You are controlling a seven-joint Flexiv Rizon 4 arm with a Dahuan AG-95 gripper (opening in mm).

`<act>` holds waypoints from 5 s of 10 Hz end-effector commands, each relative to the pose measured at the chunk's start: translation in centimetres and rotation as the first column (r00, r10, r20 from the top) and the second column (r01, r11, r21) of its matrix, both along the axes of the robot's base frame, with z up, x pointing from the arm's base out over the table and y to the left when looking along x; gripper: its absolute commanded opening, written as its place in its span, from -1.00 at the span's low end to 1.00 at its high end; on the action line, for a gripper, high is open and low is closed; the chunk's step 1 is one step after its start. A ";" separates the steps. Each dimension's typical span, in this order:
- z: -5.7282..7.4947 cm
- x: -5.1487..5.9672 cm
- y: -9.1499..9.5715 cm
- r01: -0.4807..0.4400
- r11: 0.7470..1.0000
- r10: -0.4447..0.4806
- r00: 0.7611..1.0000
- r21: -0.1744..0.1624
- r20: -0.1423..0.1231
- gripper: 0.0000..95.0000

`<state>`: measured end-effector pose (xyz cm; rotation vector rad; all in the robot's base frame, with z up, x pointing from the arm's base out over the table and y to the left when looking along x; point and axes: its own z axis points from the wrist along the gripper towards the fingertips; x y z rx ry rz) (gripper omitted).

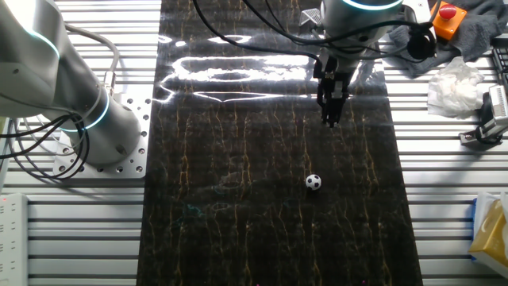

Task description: Push the soccer ball into the goal

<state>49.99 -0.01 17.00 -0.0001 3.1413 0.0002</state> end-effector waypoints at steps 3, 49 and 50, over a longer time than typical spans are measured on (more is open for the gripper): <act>0.1 0.0 0.0 -0.156 0.988 0.156 0.986 -0.006 0.054 -1.00; -3.6 1.4 -7.2 -0.266 0.964 0.266 0.961 -0.019 0.068 0.60; -3.6 1.8 -7.6 -0.282 0.959 0.284 0.957 -0.029 0.064 0.60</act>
